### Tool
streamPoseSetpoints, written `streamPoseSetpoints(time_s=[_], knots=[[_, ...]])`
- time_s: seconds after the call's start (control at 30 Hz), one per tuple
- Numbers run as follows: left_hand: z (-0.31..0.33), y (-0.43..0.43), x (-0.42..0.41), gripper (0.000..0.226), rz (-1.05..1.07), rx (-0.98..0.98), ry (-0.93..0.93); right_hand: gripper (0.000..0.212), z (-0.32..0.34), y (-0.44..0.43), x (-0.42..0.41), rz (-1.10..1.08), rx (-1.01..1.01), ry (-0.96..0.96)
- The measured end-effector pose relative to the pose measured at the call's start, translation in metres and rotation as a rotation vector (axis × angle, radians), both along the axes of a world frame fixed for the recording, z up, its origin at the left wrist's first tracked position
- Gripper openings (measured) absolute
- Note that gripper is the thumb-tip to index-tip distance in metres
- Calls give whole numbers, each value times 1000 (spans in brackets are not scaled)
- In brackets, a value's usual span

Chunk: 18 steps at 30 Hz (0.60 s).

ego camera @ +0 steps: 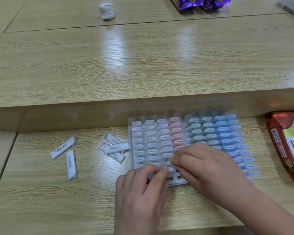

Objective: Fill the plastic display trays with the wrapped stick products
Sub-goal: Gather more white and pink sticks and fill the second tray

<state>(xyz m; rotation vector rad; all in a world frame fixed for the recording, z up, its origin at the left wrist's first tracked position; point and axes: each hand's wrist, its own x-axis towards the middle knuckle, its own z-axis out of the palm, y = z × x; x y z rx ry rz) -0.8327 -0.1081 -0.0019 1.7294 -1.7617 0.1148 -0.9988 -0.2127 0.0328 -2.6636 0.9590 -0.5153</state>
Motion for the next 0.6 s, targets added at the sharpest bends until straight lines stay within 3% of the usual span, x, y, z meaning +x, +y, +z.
streamPoseSetpoints(time_s=[0.1,0.33,0.47,0.6], knots=[[-2,2,3,23,-33,1,16,10,0,3,-1,0,8,-15],[-10,29,43,11,-12,-119,238,27,1,3,1,36,-38,-7],[-18,47,99,17,369,-42,441,24,12,5,17,-79,-28,-66],[-25,41,154,38,703,262,546,12,27,4,79,-183,19,-152]])
